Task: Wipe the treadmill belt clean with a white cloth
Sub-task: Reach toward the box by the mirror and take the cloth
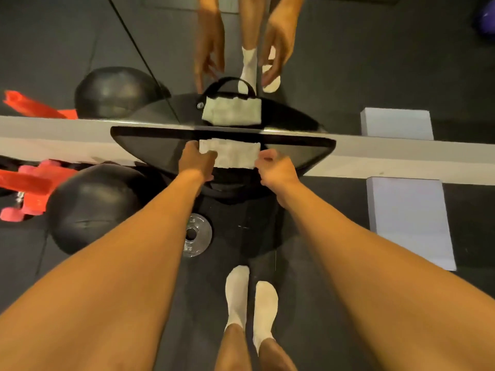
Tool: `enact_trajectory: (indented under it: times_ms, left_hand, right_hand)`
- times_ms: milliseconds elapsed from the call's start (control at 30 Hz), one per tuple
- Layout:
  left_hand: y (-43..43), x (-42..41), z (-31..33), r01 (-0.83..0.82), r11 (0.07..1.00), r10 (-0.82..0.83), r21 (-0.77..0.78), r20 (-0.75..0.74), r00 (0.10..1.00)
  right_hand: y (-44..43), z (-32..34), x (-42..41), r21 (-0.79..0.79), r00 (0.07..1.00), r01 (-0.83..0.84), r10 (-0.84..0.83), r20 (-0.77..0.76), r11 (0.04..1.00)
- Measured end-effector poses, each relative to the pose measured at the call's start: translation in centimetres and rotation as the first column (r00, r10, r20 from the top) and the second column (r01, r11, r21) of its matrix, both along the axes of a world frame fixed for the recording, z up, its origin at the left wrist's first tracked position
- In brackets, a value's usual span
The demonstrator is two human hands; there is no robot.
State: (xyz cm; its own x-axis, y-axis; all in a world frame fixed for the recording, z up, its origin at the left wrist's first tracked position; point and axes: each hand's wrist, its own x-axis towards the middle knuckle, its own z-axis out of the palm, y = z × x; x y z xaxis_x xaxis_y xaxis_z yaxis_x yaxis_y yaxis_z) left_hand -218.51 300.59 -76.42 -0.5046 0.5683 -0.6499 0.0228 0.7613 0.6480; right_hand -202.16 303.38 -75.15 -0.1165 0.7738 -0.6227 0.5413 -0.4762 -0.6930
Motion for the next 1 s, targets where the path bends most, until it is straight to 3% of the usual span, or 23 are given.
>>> enact_trajectory:
  times_ms: [100, 233, 500, 633, 733, 833, 1000]
  left_hand:
    - [0.8, -0.5, -2.6, -0.038, 0.999, 0.038, 0.005, 0.126, 0.991]
    - [1.7, -0.6, -4.7, -0.006, 0.999, 0.013, -0.041, 0.175, 0.985]
    - [2.1, -0.7, -5.5, 0.083, 0.996, -0.084, -0.029, -0.015, 0.996]
    - [1.8, -0.4, -1.8, 0.103, 0.993, -0.100, 0.059, -0.056, 0.993]
    - [1.3, -0.2, 2.3, 0.052, 0.993, -0.051, 0.102, -0.017, 0.999]
    - [1.4, 0.4, 7.5, 0.118, 0.983, -0.101, 0.140, -0.123, 0.987]
    - [1.8, 3.4, 17.0, 0.157, 0.923, -0.131, 0.350, -0.098, 0.987]
  right_hand:
    - [1.6, -3.6, -1.6, -0.023, 1.000, 0.021, -0.021, 0.008, 1.000]
    - [3.1, -6.9, -2.7, -0.034, 0.992, 0.125, -0.124, 0.015, 0.992]
    - [2.4, -6.3, -2.8, -0.136, 0.987, 0.158, -0.158, 0.009, 0.978]
    - [1.7, -2.7, -2.0, -0.177, 0.971, 0.228, -0.238, -0.038, 0.957]
    - [1.4, 2.0, -0.8, -0.125, 0.943, 0.302, -0.315, -0.103, 0.945]
    - [1.3, 7.9, 0.5, -0.063, 0.918, 0.355, -0.361, -0.164, 0.933]
    - [0.9, 17.6, 2.9, 0.046, 0.861, 0.469, -0.445, -0.246, 0.882]
